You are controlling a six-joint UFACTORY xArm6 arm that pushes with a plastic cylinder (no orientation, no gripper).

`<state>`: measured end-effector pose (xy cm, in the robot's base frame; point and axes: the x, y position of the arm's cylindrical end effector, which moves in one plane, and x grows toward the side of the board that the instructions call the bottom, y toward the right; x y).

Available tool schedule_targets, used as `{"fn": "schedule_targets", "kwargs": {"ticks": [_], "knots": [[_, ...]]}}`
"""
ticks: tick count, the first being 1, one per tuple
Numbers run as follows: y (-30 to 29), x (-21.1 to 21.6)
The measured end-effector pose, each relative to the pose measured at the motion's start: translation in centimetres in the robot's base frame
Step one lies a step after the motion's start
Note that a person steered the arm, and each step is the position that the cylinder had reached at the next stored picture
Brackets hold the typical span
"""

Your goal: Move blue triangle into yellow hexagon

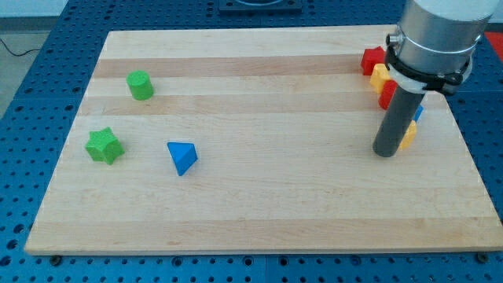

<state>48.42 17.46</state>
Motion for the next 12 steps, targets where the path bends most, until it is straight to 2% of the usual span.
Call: {"fn": "schedule_targets", "kwargs": {"ticks": [1,2,3,4,5,6,8,9,11,12], "knots": [[-2.4,1.6],[-10.7,5.5],[-23.5,6.6],[-33.8,5.1],[-36.9,0.8],[-33.5,-0.3],[-19.1,1.4],[-21.0,1.4],[-30.6,1.4],[-30.5,4.4]]}}
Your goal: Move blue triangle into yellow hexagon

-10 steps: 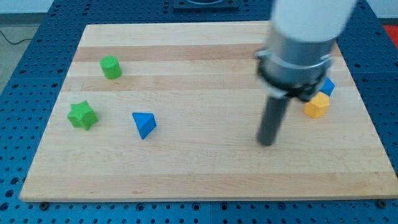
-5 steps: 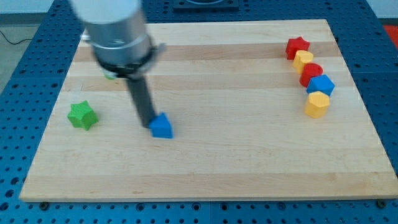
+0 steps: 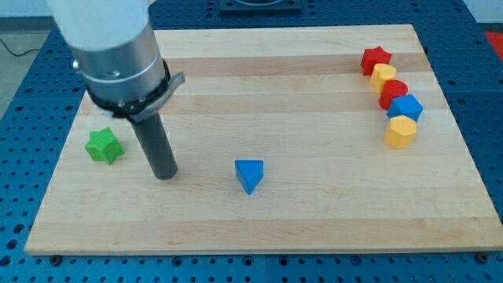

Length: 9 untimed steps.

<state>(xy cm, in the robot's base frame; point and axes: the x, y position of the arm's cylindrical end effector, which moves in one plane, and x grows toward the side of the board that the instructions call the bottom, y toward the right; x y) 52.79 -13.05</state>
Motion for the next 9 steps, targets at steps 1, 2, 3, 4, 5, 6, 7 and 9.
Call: {"fn": "schedule_targets", "kwargs": {"ticks": [1,2,3,4,5,6,7,9], "knots": [[6.7,0.6],[14.8,-0.1],[22.8,-0.1],[28.3,-0.4],[29.3,-0.6],[29.1,-0.6],[29.2,-1.2],[30.4,-1.6]]}}
